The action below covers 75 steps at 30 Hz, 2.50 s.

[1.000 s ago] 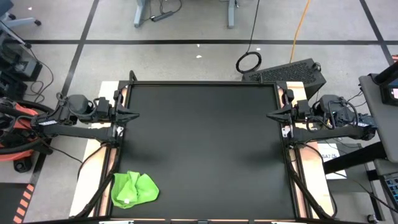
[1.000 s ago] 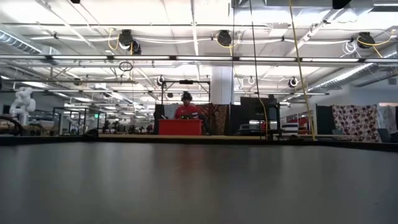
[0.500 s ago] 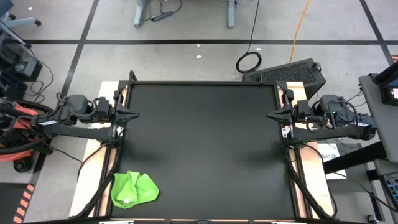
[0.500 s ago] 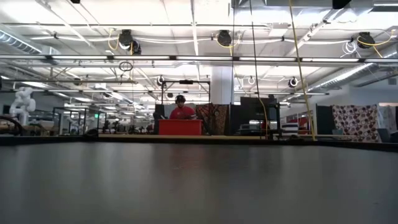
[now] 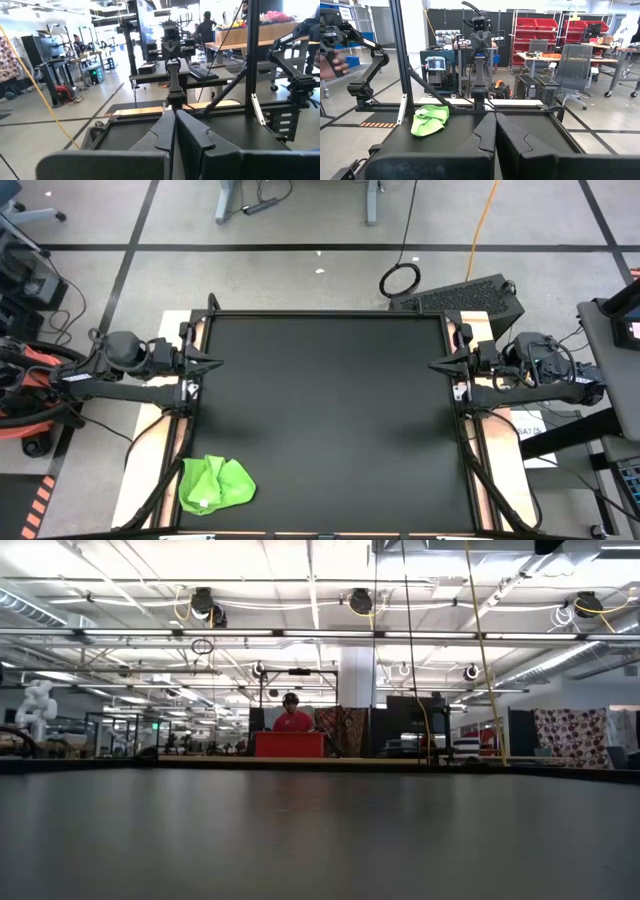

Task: Roll towel into tight, uniform cylinder
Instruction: Fold the green towel

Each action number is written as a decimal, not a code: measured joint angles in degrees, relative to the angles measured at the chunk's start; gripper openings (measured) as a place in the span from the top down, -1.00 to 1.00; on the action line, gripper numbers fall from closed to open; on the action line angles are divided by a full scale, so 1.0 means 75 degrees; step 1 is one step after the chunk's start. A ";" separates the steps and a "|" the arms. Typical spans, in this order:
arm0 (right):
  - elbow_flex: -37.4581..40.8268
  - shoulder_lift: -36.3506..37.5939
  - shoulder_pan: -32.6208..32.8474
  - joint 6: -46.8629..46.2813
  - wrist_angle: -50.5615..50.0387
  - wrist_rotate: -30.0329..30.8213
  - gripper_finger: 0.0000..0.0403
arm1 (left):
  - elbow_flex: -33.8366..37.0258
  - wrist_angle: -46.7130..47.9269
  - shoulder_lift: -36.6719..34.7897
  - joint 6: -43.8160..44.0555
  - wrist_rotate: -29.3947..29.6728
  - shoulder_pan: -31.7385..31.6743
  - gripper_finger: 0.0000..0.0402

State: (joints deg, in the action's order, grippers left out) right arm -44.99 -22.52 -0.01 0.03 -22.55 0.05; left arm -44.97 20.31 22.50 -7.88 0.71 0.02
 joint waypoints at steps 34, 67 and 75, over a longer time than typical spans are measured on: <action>0.0000 0.0000 0.0000 0.0172 0.0118 0.0015 1.00 | 0.0000 -0.0013 0.0000 0.0030 -0.0003 0.0000 0.87; 0.0003 -0.0003 0.0000 0.0085 0.0111 0.0012 1.00 | 0.0000 -0.0011 0.0003 0.0195 -0.0003 0.0000 0.87; 0.0002 -0.0002 0.0000 0.0085 0.0108 0.0012 1.00 | 0.0000 -0.0010 0.0003 0.0195 -0.0003 0.0001 0.87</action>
State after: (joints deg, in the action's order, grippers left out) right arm -44.98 -22.53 -0.01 0.67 -21.74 0.14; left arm -44.97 20.23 22.52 -6.42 0.69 0.03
